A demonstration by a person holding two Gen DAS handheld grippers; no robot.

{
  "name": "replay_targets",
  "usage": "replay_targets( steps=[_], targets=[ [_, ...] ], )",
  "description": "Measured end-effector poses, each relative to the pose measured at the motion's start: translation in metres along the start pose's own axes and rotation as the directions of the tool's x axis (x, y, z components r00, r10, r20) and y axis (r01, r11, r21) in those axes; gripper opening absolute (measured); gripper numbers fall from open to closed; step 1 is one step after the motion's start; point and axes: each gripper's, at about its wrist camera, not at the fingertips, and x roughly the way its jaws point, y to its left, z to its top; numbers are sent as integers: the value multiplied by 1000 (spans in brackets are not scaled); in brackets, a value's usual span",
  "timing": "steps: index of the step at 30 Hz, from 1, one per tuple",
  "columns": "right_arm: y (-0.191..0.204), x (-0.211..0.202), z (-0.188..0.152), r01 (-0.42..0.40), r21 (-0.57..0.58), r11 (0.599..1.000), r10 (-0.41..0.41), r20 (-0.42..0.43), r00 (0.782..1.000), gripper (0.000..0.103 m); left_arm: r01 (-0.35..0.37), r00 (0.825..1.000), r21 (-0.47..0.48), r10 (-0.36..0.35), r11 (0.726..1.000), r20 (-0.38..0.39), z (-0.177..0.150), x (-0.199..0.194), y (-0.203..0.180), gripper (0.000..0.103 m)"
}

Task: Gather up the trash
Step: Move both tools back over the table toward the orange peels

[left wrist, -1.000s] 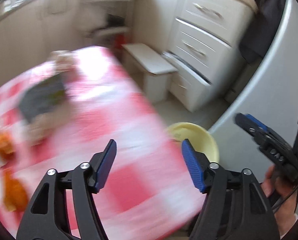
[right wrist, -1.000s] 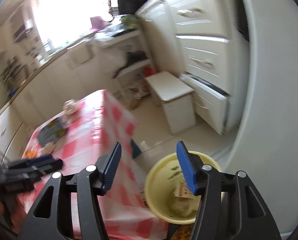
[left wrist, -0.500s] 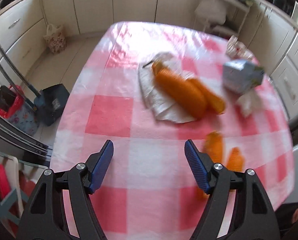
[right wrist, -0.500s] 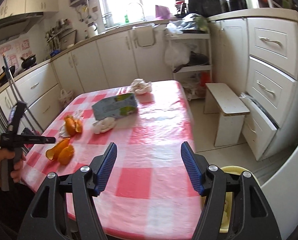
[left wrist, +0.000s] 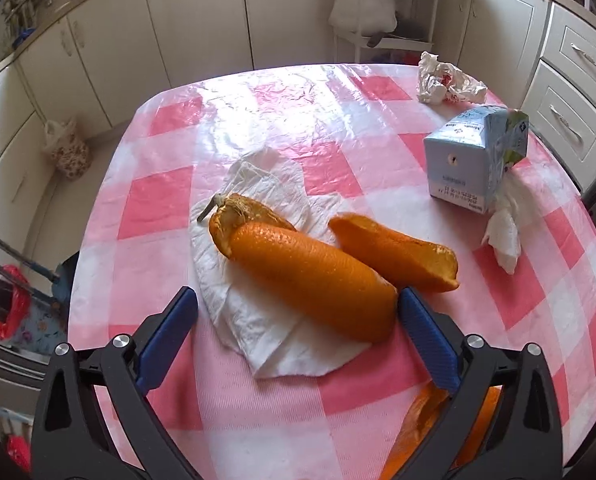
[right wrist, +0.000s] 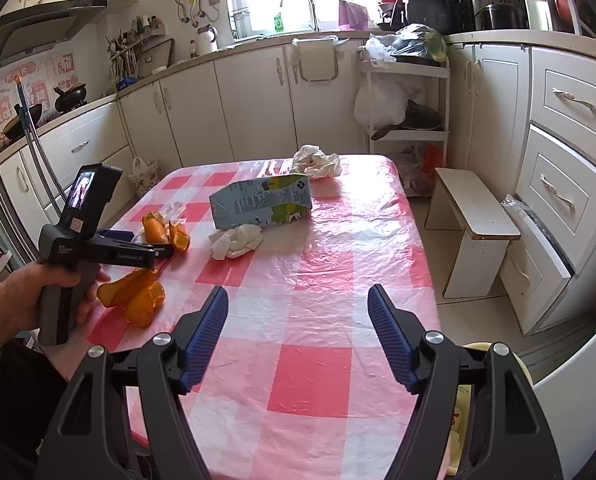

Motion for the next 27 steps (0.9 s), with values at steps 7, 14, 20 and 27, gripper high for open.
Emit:
replay_targets(
  steps=[7,14,20,27],
  targets=[
    [9,1,2,-21,-14,1000,21,5,1000,71,-2,1000,1,2,1000,0,2,1,-1,97],
    [20,-3,3,-35,-12,999,35,18,999,74,-2,1000,1,2,1000,0,1,1,0,97],
    [40,-12,4,-36,-64,997,40,56,998,75,-1,1000,1,1,1000,-1,1,1,-1,97],
    [57,-17,-5,-20,-117,993,28,62,998,78,-2,1000,1,2,1000,-1,1,2,0,97]
  ],
)
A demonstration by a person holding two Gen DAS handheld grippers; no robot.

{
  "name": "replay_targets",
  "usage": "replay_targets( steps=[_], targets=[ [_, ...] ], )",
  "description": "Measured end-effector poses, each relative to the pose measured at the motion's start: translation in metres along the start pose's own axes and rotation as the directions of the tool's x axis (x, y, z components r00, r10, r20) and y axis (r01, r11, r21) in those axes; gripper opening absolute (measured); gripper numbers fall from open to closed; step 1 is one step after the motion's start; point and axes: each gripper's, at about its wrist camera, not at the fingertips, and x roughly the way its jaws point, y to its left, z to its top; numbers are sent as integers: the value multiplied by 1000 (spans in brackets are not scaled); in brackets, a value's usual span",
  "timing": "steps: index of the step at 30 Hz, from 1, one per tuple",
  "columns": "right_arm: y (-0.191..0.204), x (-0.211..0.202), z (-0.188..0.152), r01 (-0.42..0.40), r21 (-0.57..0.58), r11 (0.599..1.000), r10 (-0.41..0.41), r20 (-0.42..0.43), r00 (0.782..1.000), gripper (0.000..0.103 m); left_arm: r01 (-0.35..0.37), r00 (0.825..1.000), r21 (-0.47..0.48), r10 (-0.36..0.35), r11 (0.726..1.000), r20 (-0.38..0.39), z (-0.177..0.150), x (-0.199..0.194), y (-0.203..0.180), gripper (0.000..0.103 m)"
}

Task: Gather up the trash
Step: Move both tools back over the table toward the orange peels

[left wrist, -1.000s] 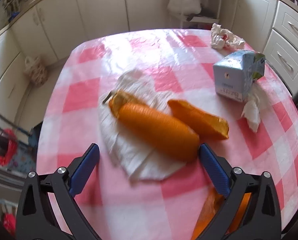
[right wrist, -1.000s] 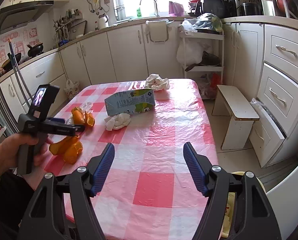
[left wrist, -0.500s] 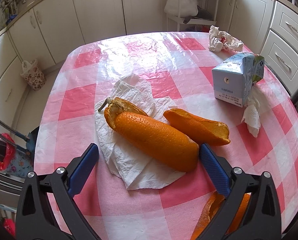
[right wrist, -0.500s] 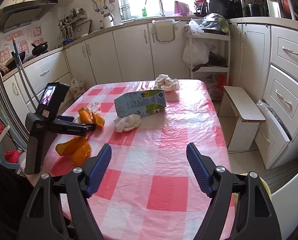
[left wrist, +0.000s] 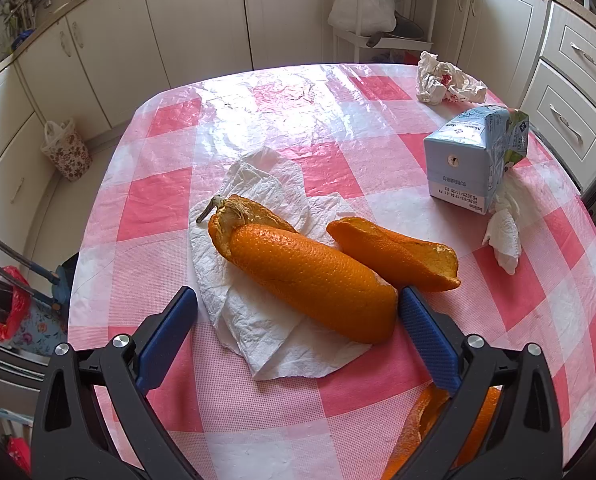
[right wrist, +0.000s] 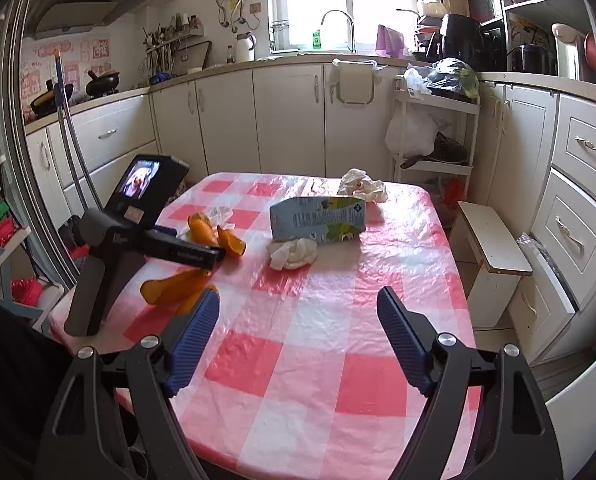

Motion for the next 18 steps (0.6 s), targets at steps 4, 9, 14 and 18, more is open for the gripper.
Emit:
replay_targets(
  steps=[4,9,14,18],
  targets=[
    [3,2,-3,9,-10,1000,-9,-10,1000,78,0,1000,0,0,1000,0,0,0,0,97],
    [3,2,-4,9,-9,1000,-9,-10,1000,79,0,1000,0,0,1000,0,0,0,0,97],
    [3,2,-4,-5,1,1000,5,-8,1000,80,0,1000,0,0,1000,0,0,0,1,97],
    [2,-1,-4,-20,2,1000,20,-2,1000,80,0,1000,0,0,1000,0,0,0,1,97]
  ],
)
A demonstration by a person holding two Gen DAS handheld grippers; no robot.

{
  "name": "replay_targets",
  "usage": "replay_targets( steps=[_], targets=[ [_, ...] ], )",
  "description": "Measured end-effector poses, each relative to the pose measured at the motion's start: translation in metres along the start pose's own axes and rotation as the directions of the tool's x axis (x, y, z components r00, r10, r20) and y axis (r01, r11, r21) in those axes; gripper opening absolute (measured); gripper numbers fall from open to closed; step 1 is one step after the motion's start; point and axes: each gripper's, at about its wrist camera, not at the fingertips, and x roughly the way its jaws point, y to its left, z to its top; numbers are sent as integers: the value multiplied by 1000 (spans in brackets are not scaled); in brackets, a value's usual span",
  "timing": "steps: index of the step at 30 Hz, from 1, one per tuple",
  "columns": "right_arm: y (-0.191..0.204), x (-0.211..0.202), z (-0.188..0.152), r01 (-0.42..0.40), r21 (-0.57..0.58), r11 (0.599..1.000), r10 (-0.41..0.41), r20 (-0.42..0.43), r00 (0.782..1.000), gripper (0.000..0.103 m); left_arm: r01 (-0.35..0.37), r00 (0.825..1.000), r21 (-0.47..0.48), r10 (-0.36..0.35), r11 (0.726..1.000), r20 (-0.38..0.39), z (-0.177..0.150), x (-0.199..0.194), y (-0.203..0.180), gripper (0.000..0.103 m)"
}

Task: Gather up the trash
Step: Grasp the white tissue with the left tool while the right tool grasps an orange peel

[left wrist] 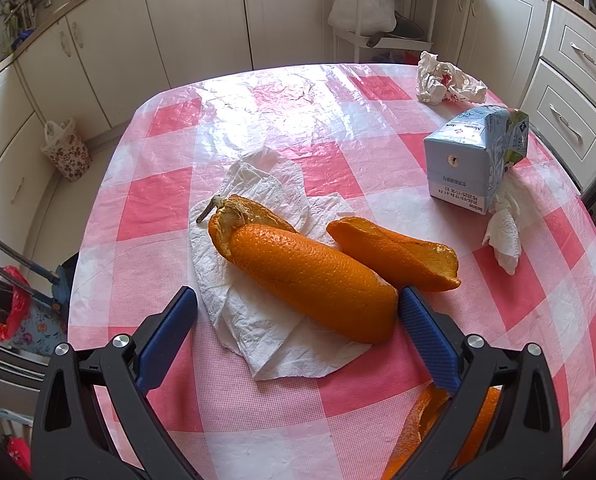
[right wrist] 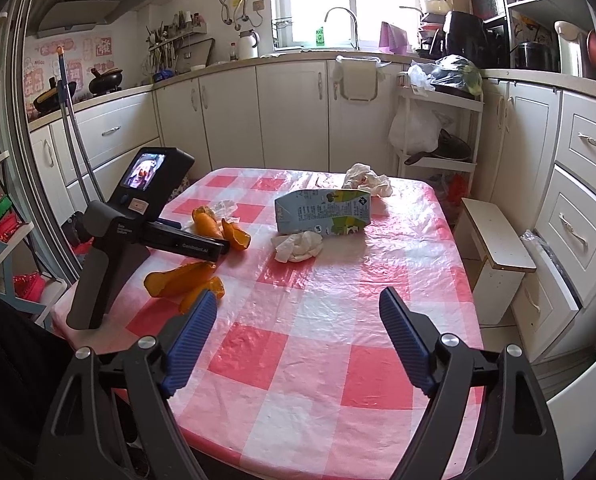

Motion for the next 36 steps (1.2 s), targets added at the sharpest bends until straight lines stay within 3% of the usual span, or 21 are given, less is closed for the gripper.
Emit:
replay_targets(
  steps=[13,22,26,28,29,32,36],
  targets=[
    [3,-1,-9,-34,-36,999,33,-21,999,81,-4,1000,2,4,1000,-1,0,0,-1,97],
    [17,10,-8,-110,-59,992,107,-51,993,81,-12,1000,-14,12,1000,-1,1,2,-3,97],
    [19,19,-1,-138,-22,990,136,-71,988,81,-5,997,-14,3,1000,-72,0,-5,0,97],
    [21,25,2,-157,-1,988,156,-78,985,81,-3,1000,-69,0,998,-31,-2,-21,8,97],
    [23,28,3,-160,1,987,160,-84,984,81,32,999,-90,-31,995,20,-3,-38,13,97],
    [34,40,5,-168,-10,986,166,-105,981,81,55,994,-60,-49,997,99,-9,-69,19,97],
    [46,57,8,-166,-25,986,161,-130,978,77,60,991,-26,-56,998,121,-18,-86,30,97]
  ],
)
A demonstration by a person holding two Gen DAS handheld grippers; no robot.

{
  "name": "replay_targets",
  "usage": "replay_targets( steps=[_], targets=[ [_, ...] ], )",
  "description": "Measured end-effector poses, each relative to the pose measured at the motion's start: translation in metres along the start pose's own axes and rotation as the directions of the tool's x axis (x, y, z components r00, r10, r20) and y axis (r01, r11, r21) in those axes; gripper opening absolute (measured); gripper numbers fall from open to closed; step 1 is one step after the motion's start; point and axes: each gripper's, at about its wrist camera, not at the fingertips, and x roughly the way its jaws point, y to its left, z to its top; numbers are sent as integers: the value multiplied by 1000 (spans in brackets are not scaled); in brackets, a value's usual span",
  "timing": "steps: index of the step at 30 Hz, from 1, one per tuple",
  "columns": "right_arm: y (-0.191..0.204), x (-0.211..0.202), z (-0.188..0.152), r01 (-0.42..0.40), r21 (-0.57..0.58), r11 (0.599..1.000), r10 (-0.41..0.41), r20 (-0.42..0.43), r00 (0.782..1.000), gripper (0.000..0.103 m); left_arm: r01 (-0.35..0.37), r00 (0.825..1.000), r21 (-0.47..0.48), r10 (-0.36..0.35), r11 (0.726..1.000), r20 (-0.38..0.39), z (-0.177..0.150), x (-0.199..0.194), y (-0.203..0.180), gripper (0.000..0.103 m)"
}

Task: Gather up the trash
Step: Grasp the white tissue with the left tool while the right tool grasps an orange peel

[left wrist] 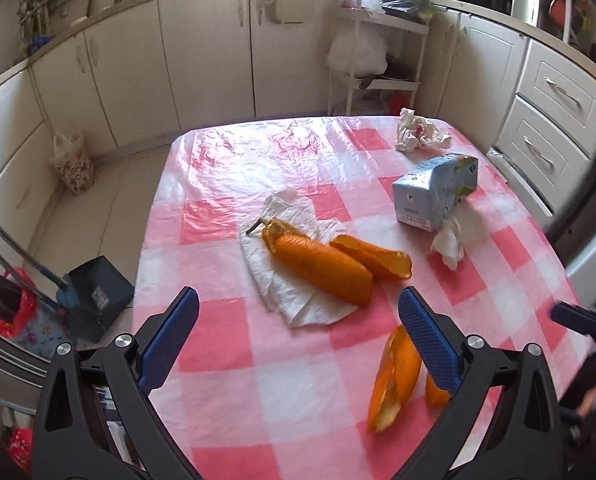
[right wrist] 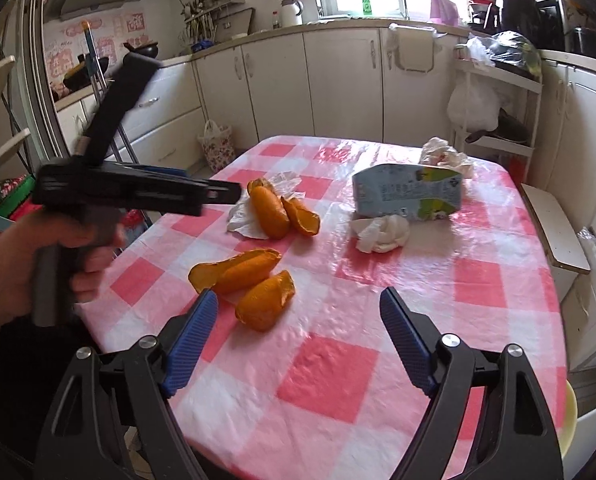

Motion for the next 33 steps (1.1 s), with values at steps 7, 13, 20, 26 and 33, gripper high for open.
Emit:
replay_targets(
  steps=[7,13,20,26,33],
  targets=[
    [-5,36,6,10,48,999,-6,-66,998,65,46,999,-38,-45,998,4,4,-3,20,97],
    [-9,47,7,-8,57,998,13,-91,996,63,49,997,1,-49,999,-53,7,16,11,97],
    [4,56,3,-31,15,999,33,-125,992,59,-20,993,-18,18,1000,-121,9,48,16,89],
    [1,56,2,-41,31,999,45,-137,990,49,-16,985,-14,14,1000,-171,12,77,16,77],
    [-3,54,3,-45,36,998,49,-144,988,31,55,987,79,-42,995,-154,14,71,-12,11]
  ],
)
